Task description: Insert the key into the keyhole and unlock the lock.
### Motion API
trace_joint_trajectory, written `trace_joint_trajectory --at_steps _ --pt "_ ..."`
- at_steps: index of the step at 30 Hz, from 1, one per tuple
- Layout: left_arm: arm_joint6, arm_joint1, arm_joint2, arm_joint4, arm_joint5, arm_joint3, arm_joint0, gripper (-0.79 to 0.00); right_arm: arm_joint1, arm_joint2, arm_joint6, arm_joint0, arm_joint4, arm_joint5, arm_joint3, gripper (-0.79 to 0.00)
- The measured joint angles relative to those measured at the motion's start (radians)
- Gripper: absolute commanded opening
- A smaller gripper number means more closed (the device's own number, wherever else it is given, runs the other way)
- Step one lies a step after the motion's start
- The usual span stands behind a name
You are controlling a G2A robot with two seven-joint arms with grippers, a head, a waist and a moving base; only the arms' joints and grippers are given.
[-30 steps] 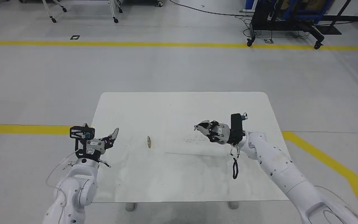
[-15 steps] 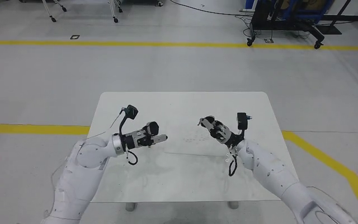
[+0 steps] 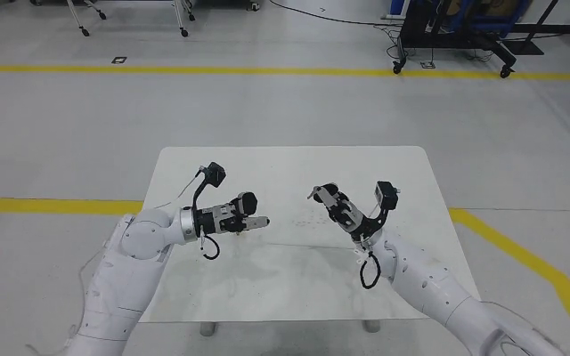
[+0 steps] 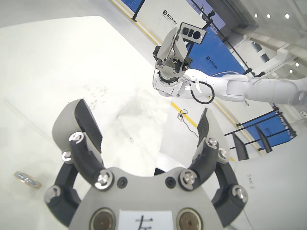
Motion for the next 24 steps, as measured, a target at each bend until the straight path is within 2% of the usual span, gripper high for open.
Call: trace_joint_trajectory --at_steps 4,7,9,11,14,17,24 --pt "0.007 0.004 -0.001 -0.12 -0.068 0.004 0.013 0.0 -0.01 -0.015 0.131 -0.035 0.127 0.082 -0.006 -0.785" --pt "-0.021 0.009 0.009 -0.206 -0.099 0.021 0.014 0.0 -0.018 -0.058 0.36 -0.023 0.389 0.038 0.012 -0.785" --pt "-0.049 0.013 0.021 -0.252 -0.082 0.036 0.003 -0.003 -0.02 -0.069 0.521 -0.001 0.56 0.071 0.002 -0.785" --pt "-0.069 0.015 0.035 -0.284 -0.061 0.051 -0.011 -0.083 -0.019 -0.061 0.634 0.008 0.678 0.103 -0.012 -0.785" --pt "-0.08 0.018 0.054 -0.288 -0.048 0.065 -0.032 -0.111 -0.018 -0.046 0.729 0.007 0.768 0.094 -0.027 -0.785" --pt "-0.078 0.02 0.074 -0.262 -0.049 0.074 -0.047 -0.172 -0.02 -0.034 0.786 0.004 0.803 0.1 -0.037 -0.785" --pt "-0.048 0.014 0.124 -0.233 -0.003 0.117 -0.082 -0.206 -0.032 -0.022 0.89 0.0 0.858 0.116 -0.057 -0.785"
